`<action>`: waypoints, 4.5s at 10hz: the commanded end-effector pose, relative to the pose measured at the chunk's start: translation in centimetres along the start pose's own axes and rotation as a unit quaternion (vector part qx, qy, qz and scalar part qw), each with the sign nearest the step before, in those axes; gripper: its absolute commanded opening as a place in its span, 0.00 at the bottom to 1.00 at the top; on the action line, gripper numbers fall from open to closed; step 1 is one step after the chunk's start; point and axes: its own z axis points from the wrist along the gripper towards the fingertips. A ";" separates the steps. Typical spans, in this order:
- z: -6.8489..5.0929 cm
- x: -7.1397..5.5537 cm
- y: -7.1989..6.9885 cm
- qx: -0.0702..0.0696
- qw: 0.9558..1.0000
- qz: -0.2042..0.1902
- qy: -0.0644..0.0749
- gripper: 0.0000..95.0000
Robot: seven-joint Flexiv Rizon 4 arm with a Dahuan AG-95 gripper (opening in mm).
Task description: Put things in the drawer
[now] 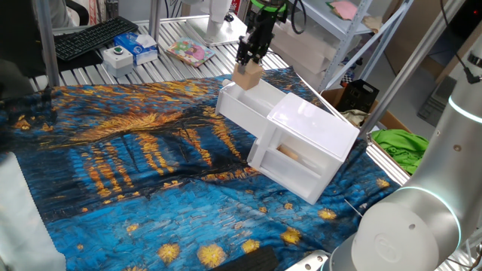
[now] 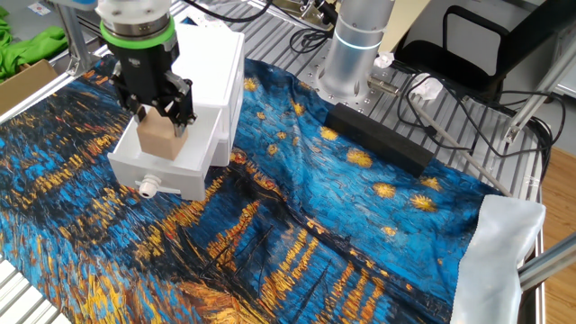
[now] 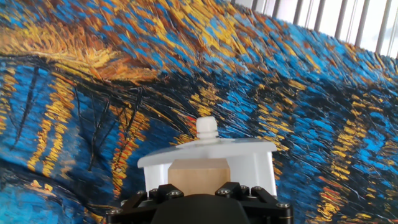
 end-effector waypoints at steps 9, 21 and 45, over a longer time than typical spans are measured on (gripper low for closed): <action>2.4 1.2 -0.8 0.000 1.000 0.000 0.001 0.00; 6.0 1.7 -0.8 0.010 1.000 0.000 -0.012 0.00; 7.7 0.9 -0.9 0.020 0.999 0.027 -0.010 0.60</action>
